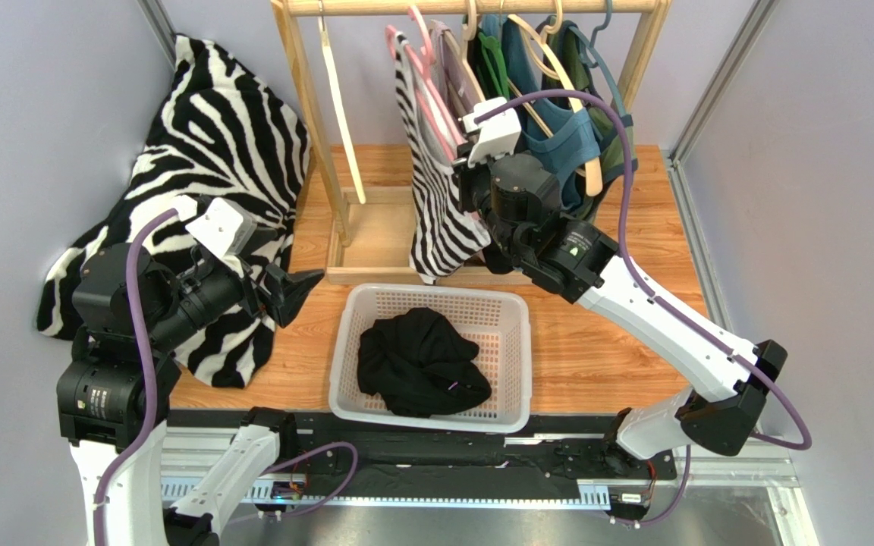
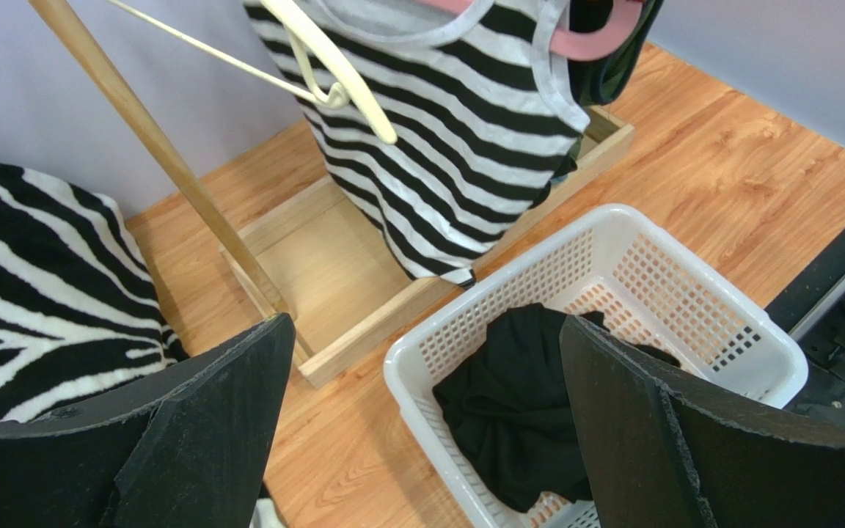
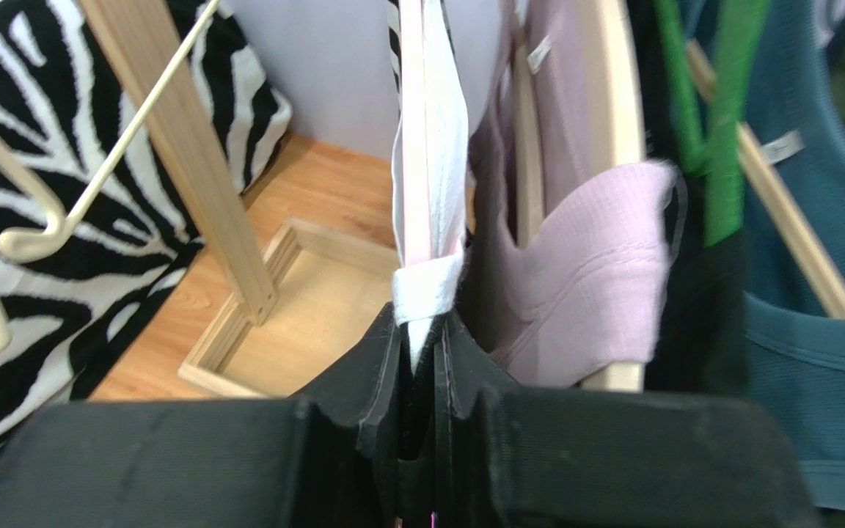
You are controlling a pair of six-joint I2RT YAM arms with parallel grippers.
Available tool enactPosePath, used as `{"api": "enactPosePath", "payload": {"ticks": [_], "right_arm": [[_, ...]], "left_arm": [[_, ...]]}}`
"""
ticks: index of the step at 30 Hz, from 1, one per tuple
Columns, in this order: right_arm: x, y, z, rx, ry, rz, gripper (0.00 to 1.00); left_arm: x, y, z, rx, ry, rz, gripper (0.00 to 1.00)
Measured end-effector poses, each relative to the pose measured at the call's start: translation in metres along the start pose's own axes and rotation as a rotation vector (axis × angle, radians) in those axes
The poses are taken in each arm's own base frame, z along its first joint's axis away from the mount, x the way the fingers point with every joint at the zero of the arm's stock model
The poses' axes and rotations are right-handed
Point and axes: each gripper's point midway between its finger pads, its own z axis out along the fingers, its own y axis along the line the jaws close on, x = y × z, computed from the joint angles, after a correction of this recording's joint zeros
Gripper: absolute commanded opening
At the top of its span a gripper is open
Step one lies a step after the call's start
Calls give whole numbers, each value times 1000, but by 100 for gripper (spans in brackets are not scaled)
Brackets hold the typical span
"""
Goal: Remove the tank top from the hanger
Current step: Pick up the hanger from the clothesline.
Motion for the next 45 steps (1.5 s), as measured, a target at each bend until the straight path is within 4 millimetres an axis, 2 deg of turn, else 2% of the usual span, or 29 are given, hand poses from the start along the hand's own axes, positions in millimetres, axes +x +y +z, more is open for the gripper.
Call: {"api": "enactPosePath", "payload": {"ticks": [4,6,8,12,15,17,21,24,26,29,38,41,45], "right_arm": [[6,12,-10,-77,22,-6,0],[-3,17,-25,-125,10,-3,0],[-20,21,-48,-181,-15,-2,0],[-82,22,-108,-321,-128,44,0],[-127,2,-161,-414,-243,103,0],[-150,-13,-195,-470,-315,136,0],[-177,-36,-254,-579,-431,181,0],[-186,-45,-284,-648,-476,197,0],[-185,-43,-288,-674,-473,192,0],[-170,-32,-282,-702,-409,164,0],[-92,0,-248,-727,-136,62,0],[-66,3,-245,-733,-64,36,0],[-41,4,-248,-747,3,12,0]], "left_arm": [[-2,3,1,-10,0,0,99],[-4,5,2,-16,1,-2,99],[-6,6,3,-17,1,-3,99],[-6,7,7,-11,9,-12,99],[-6,6,9,3,12,-15,99],[-6,4,9,11,11,-15,99],[-6,1,9,28,8,-15,99],[-7,-2,9,45,6,-16,99],[-7,-4,9,56,4,-18,99],[-7,-5,9,63,3,-19,99],[-8,-15,-1,93,-15,19,99],[-11,-28,-14,138,-40,76,96],[-21,-61,-38,290,-96,234,94]]}}
